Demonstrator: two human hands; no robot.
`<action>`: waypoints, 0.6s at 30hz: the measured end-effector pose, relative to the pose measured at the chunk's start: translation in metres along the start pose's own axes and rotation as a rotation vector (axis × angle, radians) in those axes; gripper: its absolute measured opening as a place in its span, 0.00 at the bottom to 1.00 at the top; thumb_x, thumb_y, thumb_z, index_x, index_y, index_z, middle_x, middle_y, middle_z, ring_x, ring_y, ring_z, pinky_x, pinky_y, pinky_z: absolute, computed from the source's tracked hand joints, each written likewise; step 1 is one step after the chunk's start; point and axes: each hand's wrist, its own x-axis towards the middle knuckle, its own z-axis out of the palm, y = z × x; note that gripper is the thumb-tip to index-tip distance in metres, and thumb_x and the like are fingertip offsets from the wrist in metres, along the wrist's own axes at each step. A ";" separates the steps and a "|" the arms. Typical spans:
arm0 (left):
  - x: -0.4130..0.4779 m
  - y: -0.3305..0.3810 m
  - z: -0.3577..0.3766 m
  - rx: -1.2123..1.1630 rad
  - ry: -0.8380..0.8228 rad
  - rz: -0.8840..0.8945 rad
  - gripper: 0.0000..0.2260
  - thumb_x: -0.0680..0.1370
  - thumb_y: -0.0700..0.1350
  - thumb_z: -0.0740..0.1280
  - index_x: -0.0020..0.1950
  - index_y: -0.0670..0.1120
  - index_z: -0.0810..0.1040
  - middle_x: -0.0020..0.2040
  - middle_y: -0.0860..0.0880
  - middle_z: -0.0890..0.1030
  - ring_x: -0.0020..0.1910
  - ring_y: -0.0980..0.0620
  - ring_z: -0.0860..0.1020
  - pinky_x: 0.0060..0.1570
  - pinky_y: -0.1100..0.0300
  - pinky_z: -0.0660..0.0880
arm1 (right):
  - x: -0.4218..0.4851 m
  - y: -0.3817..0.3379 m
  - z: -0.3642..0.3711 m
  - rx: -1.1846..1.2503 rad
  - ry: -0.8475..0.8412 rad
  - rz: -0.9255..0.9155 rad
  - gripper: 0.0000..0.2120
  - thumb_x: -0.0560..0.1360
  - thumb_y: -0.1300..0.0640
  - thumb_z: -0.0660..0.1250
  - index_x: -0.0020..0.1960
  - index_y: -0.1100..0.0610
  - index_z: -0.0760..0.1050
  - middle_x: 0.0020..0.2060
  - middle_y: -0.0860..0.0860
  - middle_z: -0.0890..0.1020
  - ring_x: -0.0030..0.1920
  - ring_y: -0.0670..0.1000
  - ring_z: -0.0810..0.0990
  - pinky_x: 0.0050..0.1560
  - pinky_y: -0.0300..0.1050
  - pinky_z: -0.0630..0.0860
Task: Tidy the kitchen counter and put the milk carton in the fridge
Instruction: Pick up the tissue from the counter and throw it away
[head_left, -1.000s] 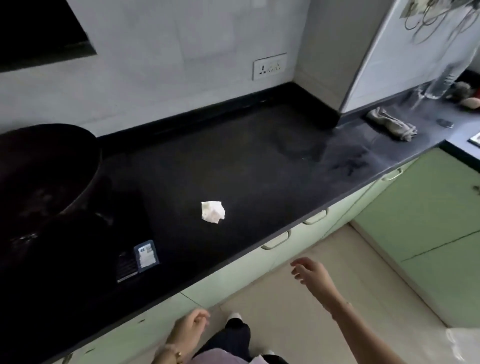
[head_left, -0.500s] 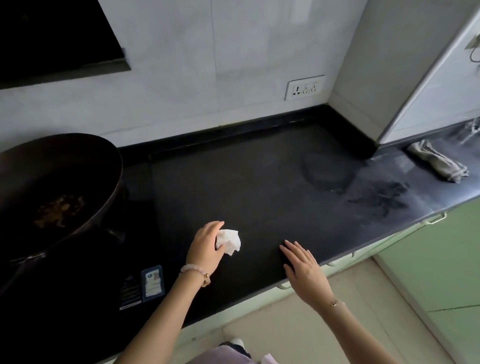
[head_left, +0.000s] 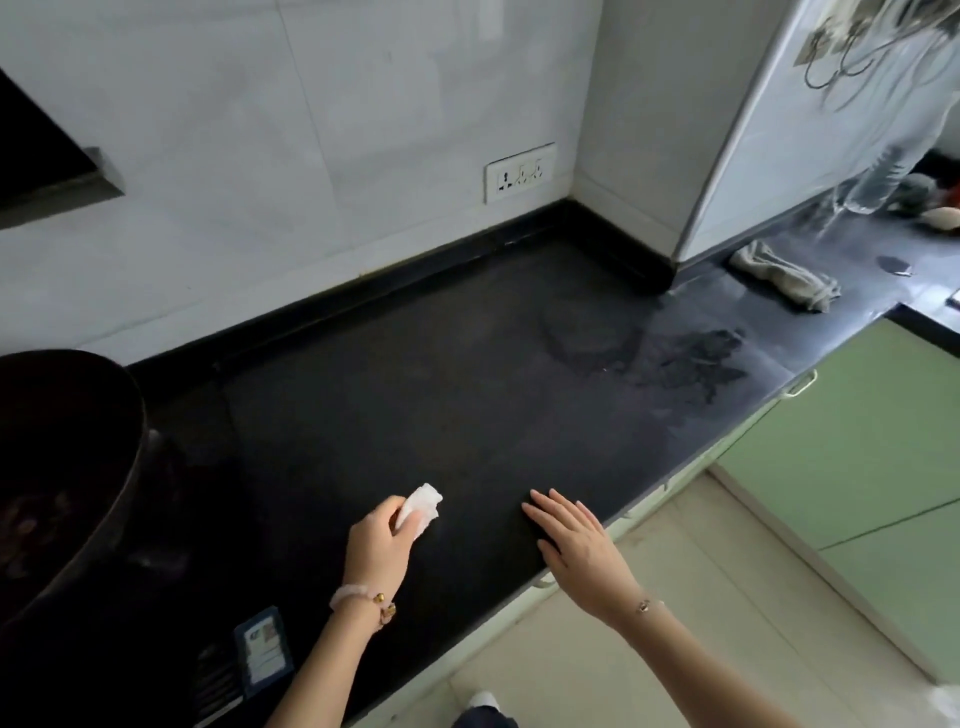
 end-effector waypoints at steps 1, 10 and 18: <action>0.000 0.004 0.002 -0.051 -0.014 0.000 0.11 0.74 0.45 0.66 0.36 0.38 0.74 0.31 0.41 0.78 0.30 0.51 0.71 0.29 0.59 0.66 | -0.001 0.000 -0.002 0.027 0.011 0.014 0.21 0.81 0.53 0.52 0.74 0.47 0.59 0.75 0.42 0.59 0.76 0.45 0.51 0.74 0.40 0.43; -0.022 0.076 0.078 -0.185 -0.335 0.162 0.18 0.73 0.51 0.66 0.32 0.41 0.66 0.28 0.50 0.67 0.29 0.55 0.63 0.31 0.59 0.61 | -0.124 0.065 0.009 0.375 0.369 0.697 0.09 0.75 0.60 0.63 0.53 0.51 0.79 0.48 0.46 0.83 0.48 0.46 0.81 0.52 0.41 0.77; -0.109 0.149 0.190 -0.067 -0.767 0.299 0.20 0.73 0.59 0.63 0.40 0.42 0.75 0.34 0.43 0.78 0.35 0.45 0.75 0.35 0.57 0.67 | -0.349 0.110 0.096 1.043 0.450 1.531 0.09 0.75 0.67 0.60 0.42 0.63 0.79 0.26 0.52 0.79 0.28 0.52 0.76 0.29 0.39 0.71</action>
